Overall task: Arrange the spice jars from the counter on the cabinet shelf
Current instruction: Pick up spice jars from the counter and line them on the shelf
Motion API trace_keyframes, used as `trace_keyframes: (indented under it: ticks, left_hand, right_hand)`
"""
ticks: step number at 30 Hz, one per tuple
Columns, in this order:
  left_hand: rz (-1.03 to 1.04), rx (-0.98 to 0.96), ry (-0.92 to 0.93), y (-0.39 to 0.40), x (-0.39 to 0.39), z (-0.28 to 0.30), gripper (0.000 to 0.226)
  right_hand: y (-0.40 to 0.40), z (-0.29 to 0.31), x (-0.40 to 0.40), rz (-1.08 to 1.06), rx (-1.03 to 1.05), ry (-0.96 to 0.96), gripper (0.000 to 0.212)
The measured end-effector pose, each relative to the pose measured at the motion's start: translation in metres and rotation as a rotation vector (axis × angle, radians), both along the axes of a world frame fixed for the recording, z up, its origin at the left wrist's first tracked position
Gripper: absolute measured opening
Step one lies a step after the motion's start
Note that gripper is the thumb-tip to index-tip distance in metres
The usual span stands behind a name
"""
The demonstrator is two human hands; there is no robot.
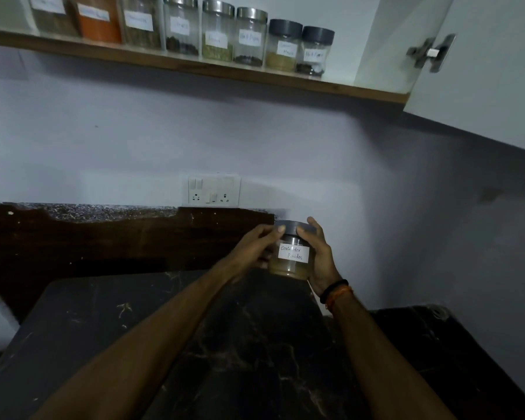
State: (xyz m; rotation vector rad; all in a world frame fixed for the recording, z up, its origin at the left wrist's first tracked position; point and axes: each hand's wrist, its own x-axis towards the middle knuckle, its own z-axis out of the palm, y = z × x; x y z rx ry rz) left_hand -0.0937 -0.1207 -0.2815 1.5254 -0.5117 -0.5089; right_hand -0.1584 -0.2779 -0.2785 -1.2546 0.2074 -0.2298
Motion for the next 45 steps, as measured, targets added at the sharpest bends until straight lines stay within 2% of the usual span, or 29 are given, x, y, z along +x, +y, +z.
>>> trace_keyframes:
  ticks: [5,8,16,27,31,35,37,39,43,45]
  left_hand:
    - [-0.072,0.025,-0.086,-0.007,0.022,0.055,0.055]
    - [-0.070,0.025,-0.141,-0.015,0.031,0.089,0.057]
    - [-0.088,-0.032,-0.304,-0.024,0.051,0.176,0.062]
    - [-0.034,-0.029,-0.471,-0.036,0.073,0.271,0.060]
    - [0.022,-0.021,-0.540,-0.037,0.081,0.303,0.064]
    - [0.035,-0.053,-0.558,-0.031,0.093,0.334,0.068]
    - [0.058,-0.058,-0.589,-0.029,0.101,0.349,0.076]
    - [0.073,-0.056,-0.596,-0.028,0.108,0.360,0.074]
    - [0.096,-0.054,-0.609,-0.031,0.126,0.377,0.071]
    - [0.111,-0.032,-0.634,-0.035,0.134,0.383,0.071]
  right_hand:
    - [-0.006,0.043,0.013,-0.008,-0.012,-0.115,0.092]
    - [-0.012,0.069,0.022,-0.012,-0.117,-0.191,0.092]
    - [-0.023,0.148,0.036,0.004,-0.257,-0.373,0.086]
    - [-0.039,0.235,0.066,0.041,-0.368,-0.503,0.073]
    - [-0.052,0.257,0.086,-0.071,-0.403,-0.538,0.051]
    - [-0.070,0.274,0.109,-0.289,-0.428,-0.433,0.042]
    - [-0.083,0.279,0.124,-0.458,-0.579,-0.390,0.027]
    - [-0.094,0.281,0.137,-0.562,-0.767,-0.380,0.019]
    - [-0.120,0.285,0.163,-0.684,-1.150,-0.324,0.019]
    - [-0.132,0.290,0.174,-0.716,-1.266,-0.317,0.023]
